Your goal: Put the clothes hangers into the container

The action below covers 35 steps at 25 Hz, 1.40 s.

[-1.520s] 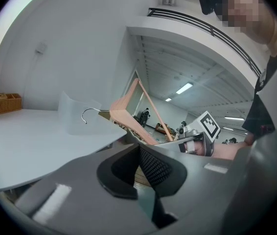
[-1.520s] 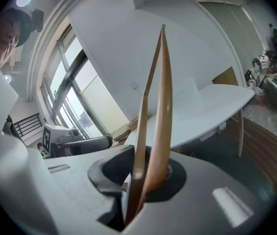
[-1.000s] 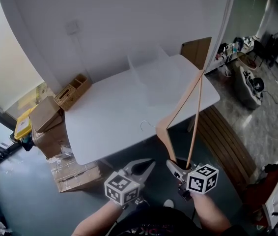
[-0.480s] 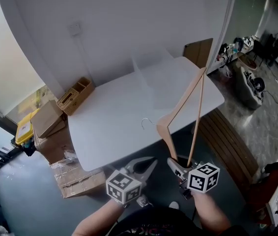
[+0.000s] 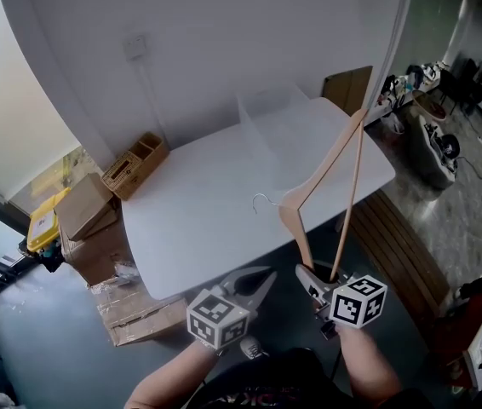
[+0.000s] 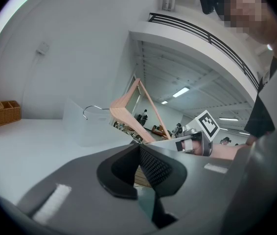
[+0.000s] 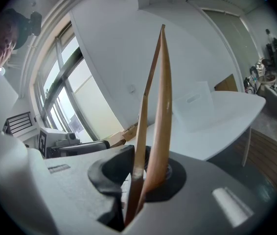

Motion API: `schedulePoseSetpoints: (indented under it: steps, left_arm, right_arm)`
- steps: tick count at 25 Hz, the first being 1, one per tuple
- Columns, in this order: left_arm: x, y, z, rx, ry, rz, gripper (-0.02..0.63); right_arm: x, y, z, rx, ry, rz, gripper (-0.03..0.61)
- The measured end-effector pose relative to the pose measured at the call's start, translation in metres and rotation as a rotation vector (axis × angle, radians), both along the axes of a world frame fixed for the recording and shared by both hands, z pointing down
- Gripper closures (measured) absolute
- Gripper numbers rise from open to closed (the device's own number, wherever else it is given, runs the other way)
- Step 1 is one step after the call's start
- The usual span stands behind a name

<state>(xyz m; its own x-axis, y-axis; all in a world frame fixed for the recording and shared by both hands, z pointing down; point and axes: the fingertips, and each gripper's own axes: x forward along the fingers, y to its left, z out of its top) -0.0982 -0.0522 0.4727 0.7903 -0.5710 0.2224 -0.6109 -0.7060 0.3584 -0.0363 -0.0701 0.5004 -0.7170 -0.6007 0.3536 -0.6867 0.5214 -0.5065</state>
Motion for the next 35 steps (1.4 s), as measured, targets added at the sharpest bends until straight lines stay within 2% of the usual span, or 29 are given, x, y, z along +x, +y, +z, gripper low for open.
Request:
schedulePoseSetpoints:
  steps: [12, 17, 24, 35]
  left_arm:
    - [0.001, -0.023, -0.003, 0.008, -0.009, -0.017, 0.609]
    - [0.006, -0.059, -0.005, 0.030, -0.028, -0.063, 0.609]
    - [0.025, -0.124, -0.014, 0.035, -0.011, -0.126, 0.609]
    - [0.056, -0.190, -0.009, 0.043, -0.005, -0.142, 0.609]
  right_arm:
    - [-0.001, -0.038, -0.010, 0.021, 0.002, -0.021, 0.517]
    - [0.006, -0.080, -0.014, 0.029, 0.002, -0.062, 0.517]
    - [0.023, -0.153, -0.024, 0.035, 0.020, -0.125, 0.517]
    - [0.057, -0.242, -0.030, 0.072, 0.083, -0.135, 0.517]
